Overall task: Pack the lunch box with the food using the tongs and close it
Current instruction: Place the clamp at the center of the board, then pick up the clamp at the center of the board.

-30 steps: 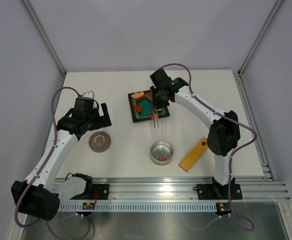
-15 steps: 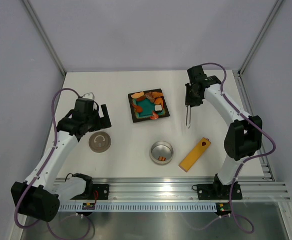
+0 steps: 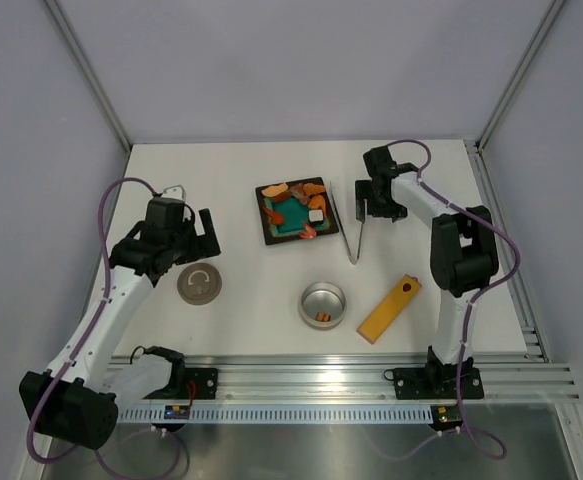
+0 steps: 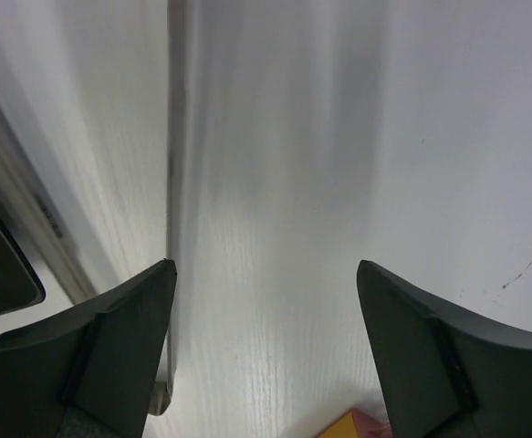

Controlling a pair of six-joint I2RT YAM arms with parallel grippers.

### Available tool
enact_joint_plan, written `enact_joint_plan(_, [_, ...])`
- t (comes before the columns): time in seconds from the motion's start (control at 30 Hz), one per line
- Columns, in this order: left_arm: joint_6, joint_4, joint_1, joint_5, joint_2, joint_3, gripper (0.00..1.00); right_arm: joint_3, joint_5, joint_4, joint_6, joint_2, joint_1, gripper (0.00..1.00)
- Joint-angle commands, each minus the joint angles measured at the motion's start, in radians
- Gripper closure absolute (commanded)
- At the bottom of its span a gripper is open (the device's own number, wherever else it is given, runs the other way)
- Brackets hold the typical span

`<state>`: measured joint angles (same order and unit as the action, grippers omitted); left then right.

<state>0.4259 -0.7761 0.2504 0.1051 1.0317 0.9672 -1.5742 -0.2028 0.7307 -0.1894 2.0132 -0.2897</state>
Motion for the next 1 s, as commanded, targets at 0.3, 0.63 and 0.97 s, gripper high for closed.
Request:
enact_joint_plan(0.3, [0.010,0.032,0.003,-0.010,-0.001,0.005,0.01,0.232,0.046,-0.191,-0.166,-0.217,-0.015,0.04])
enact_joint_plan(0.63, [0.010,0.037,0.004,-0.002,0.008,0.001,0.01,0.171,0.060,-0.166,-0.120,-0.134,-0.131,0.00])
enact_joint_plan(0.97, [0.005,0.032,0.004,0.001,0.005,-0.001,0.01,0.137,-0.001,-0.114,-0.157,-0.024,-0.128,0.01])
